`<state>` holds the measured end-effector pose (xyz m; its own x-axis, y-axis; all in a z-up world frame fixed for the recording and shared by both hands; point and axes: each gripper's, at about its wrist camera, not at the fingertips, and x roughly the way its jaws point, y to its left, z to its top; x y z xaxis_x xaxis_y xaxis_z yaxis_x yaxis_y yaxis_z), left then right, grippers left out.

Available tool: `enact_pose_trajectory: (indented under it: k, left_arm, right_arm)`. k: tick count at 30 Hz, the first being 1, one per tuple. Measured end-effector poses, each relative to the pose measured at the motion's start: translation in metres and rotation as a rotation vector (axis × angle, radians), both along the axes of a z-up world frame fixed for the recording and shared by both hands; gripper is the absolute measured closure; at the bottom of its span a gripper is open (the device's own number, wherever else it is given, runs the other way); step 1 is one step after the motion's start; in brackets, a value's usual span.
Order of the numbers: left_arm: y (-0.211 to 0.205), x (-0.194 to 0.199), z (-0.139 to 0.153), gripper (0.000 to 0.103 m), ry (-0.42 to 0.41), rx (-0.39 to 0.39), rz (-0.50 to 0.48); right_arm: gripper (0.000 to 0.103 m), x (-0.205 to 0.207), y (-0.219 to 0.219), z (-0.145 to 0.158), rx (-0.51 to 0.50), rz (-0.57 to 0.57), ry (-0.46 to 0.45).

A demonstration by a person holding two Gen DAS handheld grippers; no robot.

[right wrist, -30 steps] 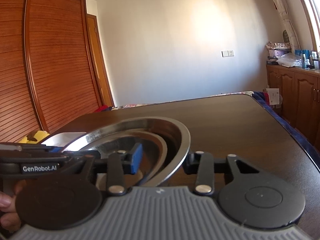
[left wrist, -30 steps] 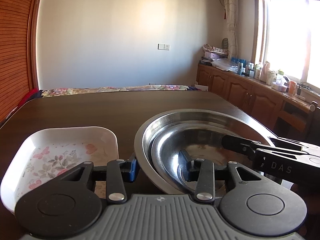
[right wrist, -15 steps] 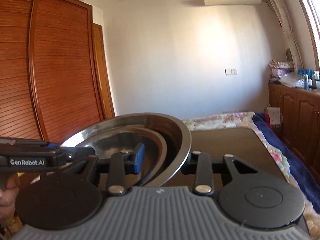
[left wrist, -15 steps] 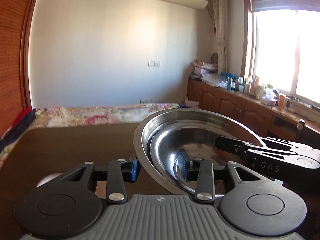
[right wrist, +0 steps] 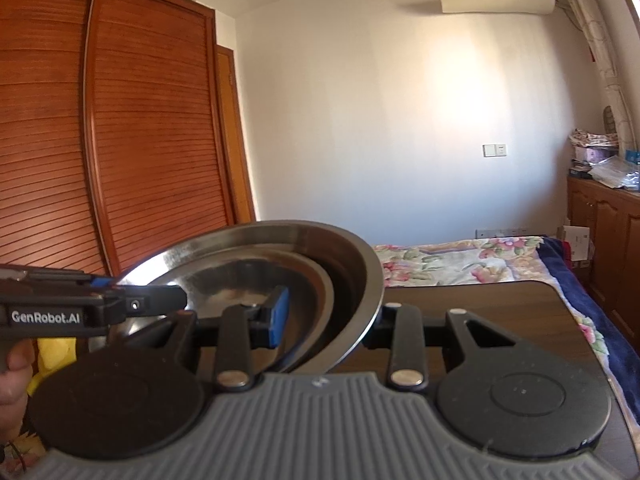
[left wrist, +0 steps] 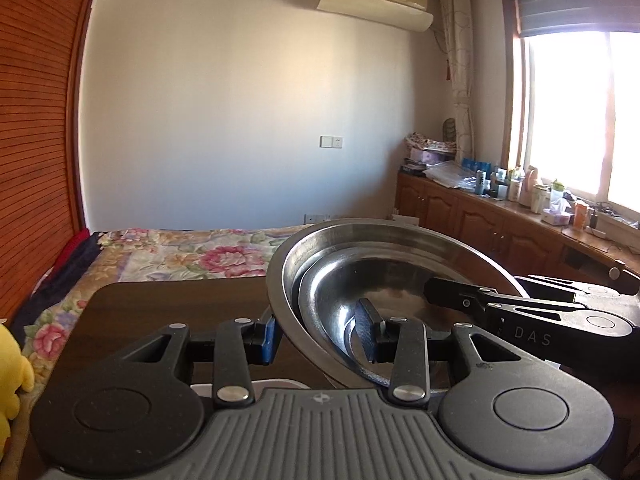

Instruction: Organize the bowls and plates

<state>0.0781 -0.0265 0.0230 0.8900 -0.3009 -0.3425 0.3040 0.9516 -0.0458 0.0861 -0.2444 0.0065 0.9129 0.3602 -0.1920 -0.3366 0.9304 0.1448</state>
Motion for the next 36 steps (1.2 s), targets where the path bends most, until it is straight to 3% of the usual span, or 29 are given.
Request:
enact_pose_trajectory:
  k: [18,36]
  left_arm:
    - [0.058,-0.014,-0.019,0.062,0.041,-0.009,0.105]
    - [0.077,0.0,-0.062,0.062,0.144,-0.016,0.146]
  right_arm:
    - [0.066,-0.001,0.06,-0.014,-0.033,0.101,0.062]
    - [0.066,0.006,0.086,-0.041,-0.097,0.113,0.132]
